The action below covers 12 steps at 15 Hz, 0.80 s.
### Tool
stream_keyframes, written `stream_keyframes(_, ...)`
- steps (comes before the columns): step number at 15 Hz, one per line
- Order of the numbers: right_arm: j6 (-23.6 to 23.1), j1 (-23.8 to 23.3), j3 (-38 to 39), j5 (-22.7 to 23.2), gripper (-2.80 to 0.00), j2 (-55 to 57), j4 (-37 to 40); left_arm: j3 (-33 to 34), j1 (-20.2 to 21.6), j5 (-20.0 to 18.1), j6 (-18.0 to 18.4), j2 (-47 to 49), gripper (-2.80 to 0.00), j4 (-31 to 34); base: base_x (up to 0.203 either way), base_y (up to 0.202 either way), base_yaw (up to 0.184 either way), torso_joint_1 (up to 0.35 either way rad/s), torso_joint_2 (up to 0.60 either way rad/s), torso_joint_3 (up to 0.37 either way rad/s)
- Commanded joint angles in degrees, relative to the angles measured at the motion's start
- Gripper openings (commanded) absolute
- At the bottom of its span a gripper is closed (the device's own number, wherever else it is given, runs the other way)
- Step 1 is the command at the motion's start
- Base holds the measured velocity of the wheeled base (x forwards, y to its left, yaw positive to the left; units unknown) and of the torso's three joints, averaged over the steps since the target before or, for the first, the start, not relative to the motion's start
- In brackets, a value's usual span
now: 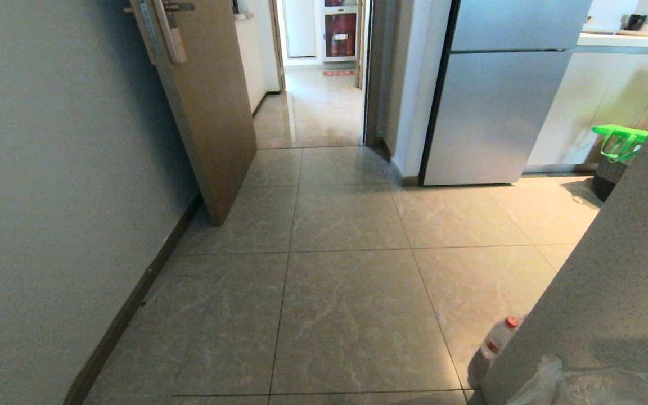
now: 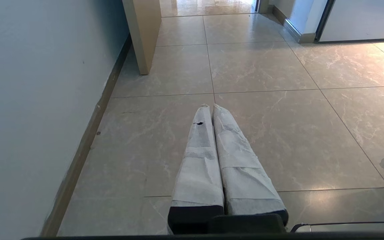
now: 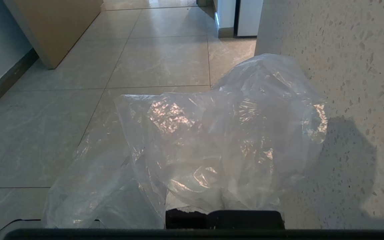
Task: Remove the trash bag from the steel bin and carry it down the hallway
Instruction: Put the trash bag at the door
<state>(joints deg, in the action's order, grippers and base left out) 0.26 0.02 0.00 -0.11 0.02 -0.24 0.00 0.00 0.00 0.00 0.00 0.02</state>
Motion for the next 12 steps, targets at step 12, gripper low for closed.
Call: stream_keyframes(12,0.0,0.0,0.0,0.0,-2.80,0.1,0.0,0.0,0.0,0.0,-0.1,0.0,-2.80,0.1,0.000,0.000,0.000,0.000,0.00,0.000)
